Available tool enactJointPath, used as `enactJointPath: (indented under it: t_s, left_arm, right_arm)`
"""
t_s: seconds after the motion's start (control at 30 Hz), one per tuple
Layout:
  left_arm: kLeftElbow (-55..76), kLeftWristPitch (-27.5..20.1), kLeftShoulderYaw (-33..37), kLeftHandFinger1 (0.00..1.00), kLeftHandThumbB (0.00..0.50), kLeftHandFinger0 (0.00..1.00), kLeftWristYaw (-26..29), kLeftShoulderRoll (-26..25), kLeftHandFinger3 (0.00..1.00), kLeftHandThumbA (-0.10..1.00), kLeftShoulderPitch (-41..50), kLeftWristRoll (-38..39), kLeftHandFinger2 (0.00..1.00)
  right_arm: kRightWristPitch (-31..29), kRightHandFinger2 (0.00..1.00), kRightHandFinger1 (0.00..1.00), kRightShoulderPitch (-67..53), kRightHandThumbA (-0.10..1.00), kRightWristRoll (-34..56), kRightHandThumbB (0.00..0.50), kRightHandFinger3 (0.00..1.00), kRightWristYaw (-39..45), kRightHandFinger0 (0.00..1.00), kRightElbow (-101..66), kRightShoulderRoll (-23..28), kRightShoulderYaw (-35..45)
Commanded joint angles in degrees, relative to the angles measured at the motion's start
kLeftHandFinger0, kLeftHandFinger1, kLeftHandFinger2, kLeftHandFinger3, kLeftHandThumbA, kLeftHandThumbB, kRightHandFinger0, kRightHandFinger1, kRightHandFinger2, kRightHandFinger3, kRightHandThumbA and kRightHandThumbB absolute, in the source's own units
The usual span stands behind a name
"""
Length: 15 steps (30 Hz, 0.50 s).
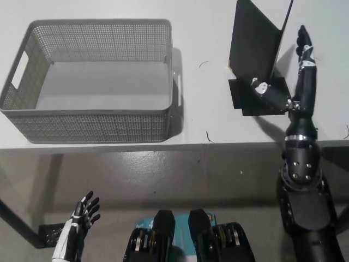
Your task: A notebook is kept standing on the table on the right hand side and a container is kept on the left hand side and the robot uses its right hand to grab the notebook and places it in the container
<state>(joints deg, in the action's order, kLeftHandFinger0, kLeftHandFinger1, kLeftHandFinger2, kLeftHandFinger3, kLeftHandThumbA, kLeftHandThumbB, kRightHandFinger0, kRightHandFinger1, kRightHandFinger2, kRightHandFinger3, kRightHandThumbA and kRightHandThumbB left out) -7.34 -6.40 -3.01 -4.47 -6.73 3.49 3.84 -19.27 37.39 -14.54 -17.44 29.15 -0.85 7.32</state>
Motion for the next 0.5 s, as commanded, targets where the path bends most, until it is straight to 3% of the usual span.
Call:
enactJointPath:
  t_s: [0.0, 0.17, 0.47]
  left_arm:
    - [1.36, -1.09, -0.26, 1.00, 0.244, 1.00, -0.62, -0.32, 1.00, 1.00, 0.38, 0.86, 1.00]
    - [0.50, -2.85, -0.16, 1.00, 0.204, 1.00, -0.35, -0.75, 1.00, 1.00, -0.11, -0.24, 1.00]
    - [0.68, -3.11, -0.10, 1.00, 0.273, 1.00, -0.98, -0.46, 1.00, 1.00, 0.40, 0.81, 1.00]
  right_arm:
    - [-3.30, 1.00, 1.00, 4.85, 1.00, 2.72, 0.432, 1.00, -2.20, 1.00, 3.04, 0.84, 0.91]
    - [-3.03, 1.00, 1.00, 8.98, 1.00, 4.36, 0.444, 1.00, -3.42, 1.00, 10.29, 1.86, 2.31]
    - [-2.93, 1.00, 1.00, 25.64, 1.00, 10.91, 0.492, 1.00, -2.02, 1.00, 36.99, 4.05, 5.72]
